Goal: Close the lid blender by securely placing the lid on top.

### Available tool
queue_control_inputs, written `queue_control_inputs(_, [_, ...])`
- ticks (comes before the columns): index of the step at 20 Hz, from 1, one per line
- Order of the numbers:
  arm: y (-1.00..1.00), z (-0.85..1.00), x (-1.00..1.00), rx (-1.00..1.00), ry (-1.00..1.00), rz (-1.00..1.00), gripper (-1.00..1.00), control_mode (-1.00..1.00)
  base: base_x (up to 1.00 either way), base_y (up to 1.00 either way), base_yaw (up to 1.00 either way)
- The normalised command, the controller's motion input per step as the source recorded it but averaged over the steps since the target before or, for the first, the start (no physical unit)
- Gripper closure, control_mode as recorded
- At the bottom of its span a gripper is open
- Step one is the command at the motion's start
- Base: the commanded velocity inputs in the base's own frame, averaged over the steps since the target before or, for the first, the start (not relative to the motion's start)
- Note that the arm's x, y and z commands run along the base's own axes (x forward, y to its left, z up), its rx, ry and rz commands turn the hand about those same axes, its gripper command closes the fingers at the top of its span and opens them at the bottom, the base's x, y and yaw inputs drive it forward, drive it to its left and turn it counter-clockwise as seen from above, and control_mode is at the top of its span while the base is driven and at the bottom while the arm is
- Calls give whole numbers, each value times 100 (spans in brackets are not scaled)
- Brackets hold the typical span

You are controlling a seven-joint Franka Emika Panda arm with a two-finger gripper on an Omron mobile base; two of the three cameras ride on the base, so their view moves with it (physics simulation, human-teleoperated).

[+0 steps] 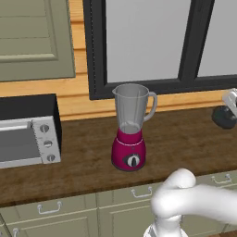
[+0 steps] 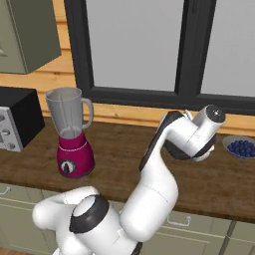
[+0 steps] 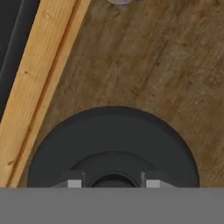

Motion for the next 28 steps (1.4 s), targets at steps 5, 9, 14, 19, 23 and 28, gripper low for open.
queue_control_inputs(5, [92, 100, 0, 1, -31, 0, 100, -100, 0, 0, 0])
queue_control_inputs(9, [100, 100, 8, 0, -23, 0, 100, -100, 0, 0, 0])
queue_control_inputs(14, [100, 100, 19, 0, -11, 0, 100, -100, 0, 0, 0])
queue_control_inputs(19, [97, 100, 22, 0, 4, 0, 100, -100, 0, 0, 0])
queue_control_inputs(23, [91, 100, 33, 0, 27, 0, 100, -100, 0, 0, 0])
queue_control_inputs(28, [57, 58, 4, 0, 24, 0, 100, -100, 0, 0, 0])
